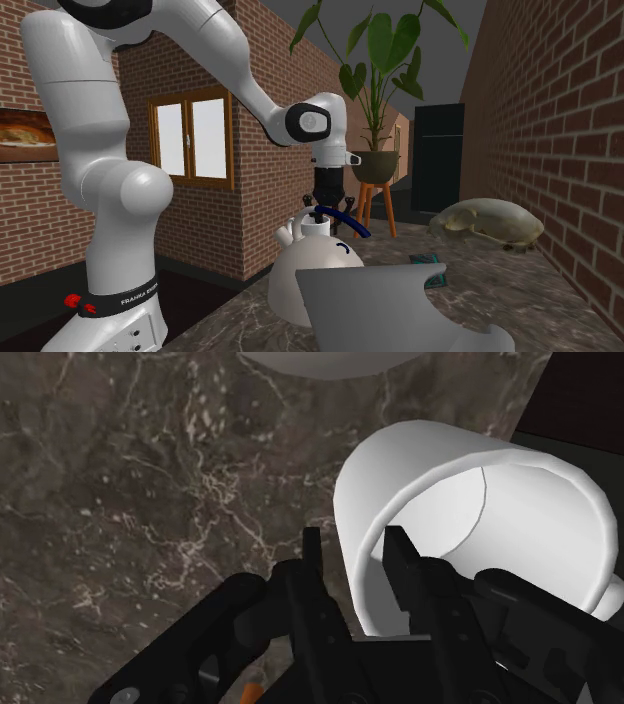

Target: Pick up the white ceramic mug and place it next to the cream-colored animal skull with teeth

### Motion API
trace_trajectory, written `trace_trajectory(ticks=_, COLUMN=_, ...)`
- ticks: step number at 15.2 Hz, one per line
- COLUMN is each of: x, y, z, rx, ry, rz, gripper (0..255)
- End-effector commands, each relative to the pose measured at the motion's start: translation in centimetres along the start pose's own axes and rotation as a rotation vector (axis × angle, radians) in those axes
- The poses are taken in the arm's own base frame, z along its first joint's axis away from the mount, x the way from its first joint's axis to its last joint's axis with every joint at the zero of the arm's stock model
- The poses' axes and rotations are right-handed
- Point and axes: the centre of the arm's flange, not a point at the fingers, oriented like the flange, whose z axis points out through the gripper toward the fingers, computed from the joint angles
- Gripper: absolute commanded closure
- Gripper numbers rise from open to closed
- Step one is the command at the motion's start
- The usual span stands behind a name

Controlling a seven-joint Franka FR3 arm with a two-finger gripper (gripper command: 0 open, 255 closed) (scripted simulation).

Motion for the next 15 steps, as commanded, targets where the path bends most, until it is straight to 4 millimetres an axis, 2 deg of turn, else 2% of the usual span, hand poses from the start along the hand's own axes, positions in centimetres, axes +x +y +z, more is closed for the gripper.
trace_trajectory(ticks=1, x=0.0, y=0.0, z=0.0, rx=0.0, ry=0.0, rz=0.0, gripper=255)
trace_trajectory(ticks=8, x=0.0, y=0.0, z=0.0, rx=0.0, ry=0.0, rz=0.0, gripper=255)
trace_trajectory(ticks=15, x=-0.1, y=0.0, z=-3.7, rx=0.0, ry=0.0, rz=0.0, gripper=255)
